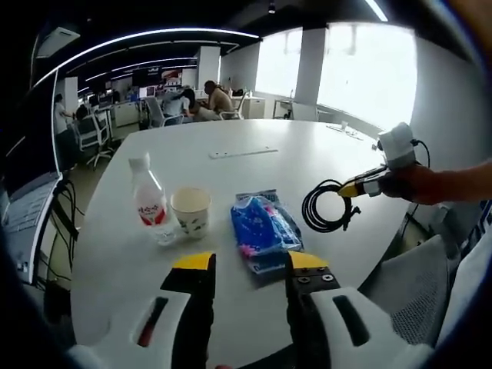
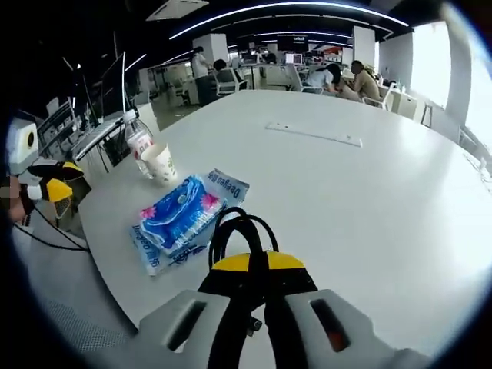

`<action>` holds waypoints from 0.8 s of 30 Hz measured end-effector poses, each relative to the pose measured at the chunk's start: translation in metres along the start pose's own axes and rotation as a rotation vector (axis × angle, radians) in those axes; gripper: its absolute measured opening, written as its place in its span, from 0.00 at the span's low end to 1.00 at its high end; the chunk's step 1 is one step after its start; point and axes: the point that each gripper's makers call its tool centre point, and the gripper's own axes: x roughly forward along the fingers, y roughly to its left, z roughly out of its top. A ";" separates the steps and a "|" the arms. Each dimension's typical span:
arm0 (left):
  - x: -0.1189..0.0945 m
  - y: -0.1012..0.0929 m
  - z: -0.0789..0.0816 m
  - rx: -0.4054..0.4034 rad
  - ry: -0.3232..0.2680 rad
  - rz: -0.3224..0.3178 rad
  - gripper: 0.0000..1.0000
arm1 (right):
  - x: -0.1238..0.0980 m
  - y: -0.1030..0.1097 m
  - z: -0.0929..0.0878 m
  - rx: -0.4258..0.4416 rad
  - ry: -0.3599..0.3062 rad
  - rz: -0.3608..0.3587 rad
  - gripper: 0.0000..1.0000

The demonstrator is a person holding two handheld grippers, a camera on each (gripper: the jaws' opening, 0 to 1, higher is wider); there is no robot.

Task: Arrange the tabletop items into an orderly group along one side of the table until the central work area is clear of visible clutter.

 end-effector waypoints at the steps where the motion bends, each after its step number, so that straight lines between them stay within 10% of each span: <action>1: 0.000 0.000 0.000 0.000 -0.001 0.000 0.35 | 0.000 0.000 -0.001 0.002 0.002 0.002 0.02; 24: 0.000 0.011 0.004 0.000 -0.002 0.016 0.35 | 0.009 -0.010 -0.019 0.008 0.033 -0.009 0.02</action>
